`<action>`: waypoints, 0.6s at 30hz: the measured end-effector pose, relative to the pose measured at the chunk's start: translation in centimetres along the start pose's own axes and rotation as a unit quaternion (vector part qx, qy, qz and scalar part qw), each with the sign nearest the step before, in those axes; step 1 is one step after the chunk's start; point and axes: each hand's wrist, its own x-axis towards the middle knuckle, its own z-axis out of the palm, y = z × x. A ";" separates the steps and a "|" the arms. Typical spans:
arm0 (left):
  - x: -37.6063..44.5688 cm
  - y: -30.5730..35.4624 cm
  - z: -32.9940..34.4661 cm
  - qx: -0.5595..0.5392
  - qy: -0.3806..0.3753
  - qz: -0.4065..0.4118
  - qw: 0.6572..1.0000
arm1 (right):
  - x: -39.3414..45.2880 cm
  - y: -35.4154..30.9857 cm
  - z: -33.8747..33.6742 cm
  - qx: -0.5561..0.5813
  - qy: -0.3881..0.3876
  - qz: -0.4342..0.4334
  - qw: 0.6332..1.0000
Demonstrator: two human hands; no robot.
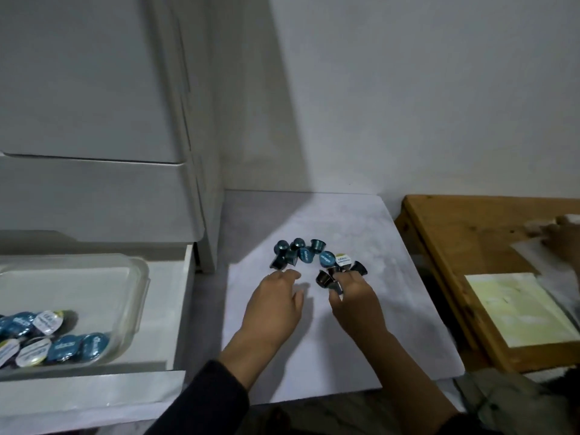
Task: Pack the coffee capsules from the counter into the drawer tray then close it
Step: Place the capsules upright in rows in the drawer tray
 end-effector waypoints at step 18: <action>7.7 0.3 9.2 -0.053 -0.084 -0.045 0.994 | 1.3 5.4 3.7 0.120 -0.200 0.161 0.959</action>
